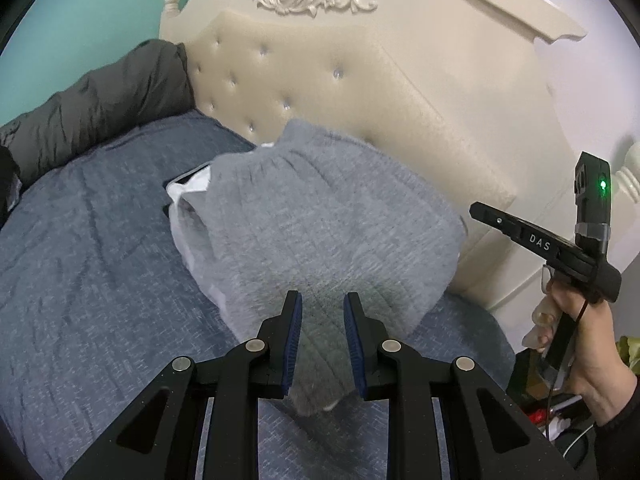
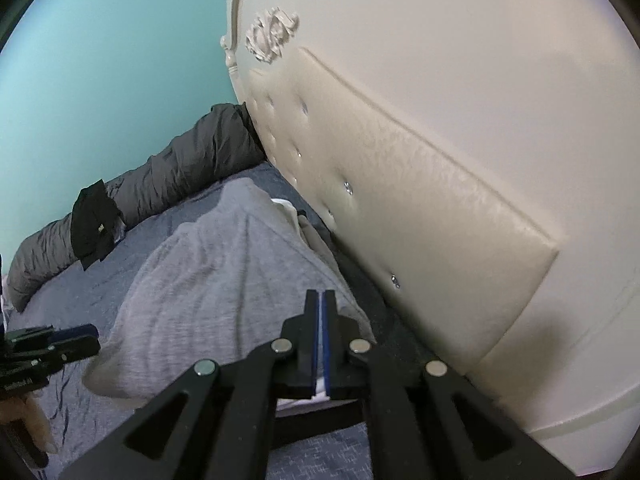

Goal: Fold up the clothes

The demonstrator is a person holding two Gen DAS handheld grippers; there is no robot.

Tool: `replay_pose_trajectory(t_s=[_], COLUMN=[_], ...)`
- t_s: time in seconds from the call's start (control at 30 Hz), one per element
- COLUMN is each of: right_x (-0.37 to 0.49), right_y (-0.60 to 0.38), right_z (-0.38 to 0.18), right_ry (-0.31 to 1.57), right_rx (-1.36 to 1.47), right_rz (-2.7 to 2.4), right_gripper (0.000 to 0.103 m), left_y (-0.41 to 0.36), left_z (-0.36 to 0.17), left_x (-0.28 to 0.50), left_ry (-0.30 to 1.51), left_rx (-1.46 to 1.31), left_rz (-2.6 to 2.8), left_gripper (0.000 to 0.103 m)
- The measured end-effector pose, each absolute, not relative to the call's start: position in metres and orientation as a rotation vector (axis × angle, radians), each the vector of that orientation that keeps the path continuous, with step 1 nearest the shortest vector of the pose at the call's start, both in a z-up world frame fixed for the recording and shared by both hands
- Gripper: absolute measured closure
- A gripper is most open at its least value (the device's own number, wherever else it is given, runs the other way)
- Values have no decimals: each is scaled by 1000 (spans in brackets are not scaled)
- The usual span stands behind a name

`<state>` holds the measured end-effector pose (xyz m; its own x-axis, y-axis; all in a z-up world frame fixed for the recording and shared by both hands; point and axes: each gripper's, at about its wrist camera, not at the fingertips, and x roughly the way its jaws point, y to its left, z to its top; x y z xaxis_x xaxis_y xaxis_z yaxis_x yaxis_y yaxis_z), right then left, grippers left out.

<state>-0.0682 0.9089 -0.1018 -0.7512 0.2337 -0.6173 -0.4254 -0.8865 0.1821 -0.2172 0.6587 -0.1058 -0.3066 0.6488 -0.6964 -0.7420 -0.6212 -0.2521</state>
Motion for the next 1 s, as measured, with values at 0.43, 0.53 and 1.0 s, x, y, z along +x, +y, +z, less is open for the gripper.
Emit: replay_pose_trajectory(t_s=[0.43,0.53,1.0], right_x=[-21,-8,62], right_y=[859,845,772], right_z=[-58,-48,-20], right_ry=[466,476,482], right_rx=[-790,-774,-745], right_rz=[2587,2577,2536], right_gripper=[97,88,71], left_y=[609,598,542], left_z=[-58,-48,-20], left_x=[-188,-175,-122], left_ry=[94,95,145], left_rx=[-944,-927,-854], left_rz=[2050,2049,2075], left_gripper=[74,73,55])
